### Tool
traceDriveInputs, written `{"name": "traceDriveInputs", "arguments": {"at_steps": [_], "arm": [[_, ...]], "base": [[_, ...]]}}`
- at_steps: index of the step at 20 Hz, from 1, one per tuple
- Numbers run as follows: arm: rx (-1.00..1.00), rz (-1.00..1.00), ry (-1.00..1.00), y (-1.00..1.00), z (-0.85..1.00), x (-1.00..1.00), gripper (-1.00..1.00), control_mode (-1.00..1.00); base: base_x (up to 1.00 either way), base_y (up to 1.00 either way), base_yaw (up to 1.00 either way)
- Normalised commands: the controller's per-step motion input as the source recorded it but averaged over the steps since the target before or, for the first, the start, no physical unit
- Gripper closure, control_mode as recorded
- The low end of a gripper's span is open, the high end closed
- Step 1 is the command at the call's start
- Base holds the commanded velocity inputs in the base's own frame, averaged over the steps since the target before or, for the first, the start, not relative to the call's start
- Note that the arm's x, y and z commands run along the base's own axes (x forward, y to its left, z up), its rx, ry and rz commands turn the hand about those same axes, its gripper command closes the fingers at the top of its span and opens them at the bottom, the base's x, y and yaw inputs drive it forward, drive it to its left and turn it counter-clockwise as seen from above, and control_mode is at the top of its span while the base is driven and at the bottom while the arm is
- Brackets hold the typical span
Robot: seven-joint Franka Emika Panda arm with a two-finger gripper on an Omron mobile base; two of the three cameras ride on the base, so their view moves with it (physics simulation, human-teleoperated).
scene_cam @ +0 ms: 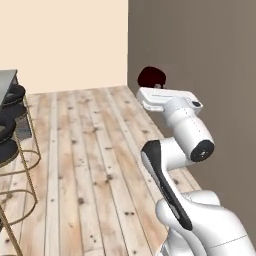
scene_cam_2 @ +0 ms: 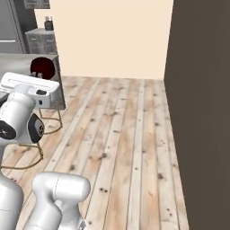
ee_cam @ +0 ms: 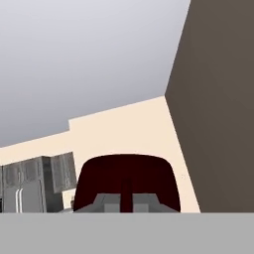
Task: Open the cabinet directly in front. Then move the wine and the mug to the dining counter with the jar on it.
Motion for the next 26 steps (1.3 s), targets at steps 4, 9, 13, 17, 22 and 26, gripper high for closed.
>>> {"name": "traceDriveInputs", "arguments": {"at_steps": [4, 9, 13, 17, 22, 26], "arm": [[0.00, 0.00, 0.00, 0.00, 0.00, 0.00, 1.00, 1.00], [0.00, 0.00, 0.00, 0.00, 0.00, 0.00, 1.00, 1.00], [0.00, 0.00, 0.00, 0.00, 0.00, 0.00, 1.00, 1.00], [0.00, 0.00, 0.00, 0.00, 0.00, 0.00, 1.00, 1.00], [0.00, 0.00, 0.00, 0.00, 0.00, 0.00, 1.00, 1.00], [0.00, 0.00, 0.00, 0.00, 0.00, 0.00, 1.00, 1.00]], "base": [[0.37, -0.61, 0.62], [-0.15, -0.63, 0.66], [-0.28, -0.64, 0.66], [-0.24, -0.79, 0.61], [-0.07, -0.95, 0.56], [0.04, -1.00, 0.52]]}}
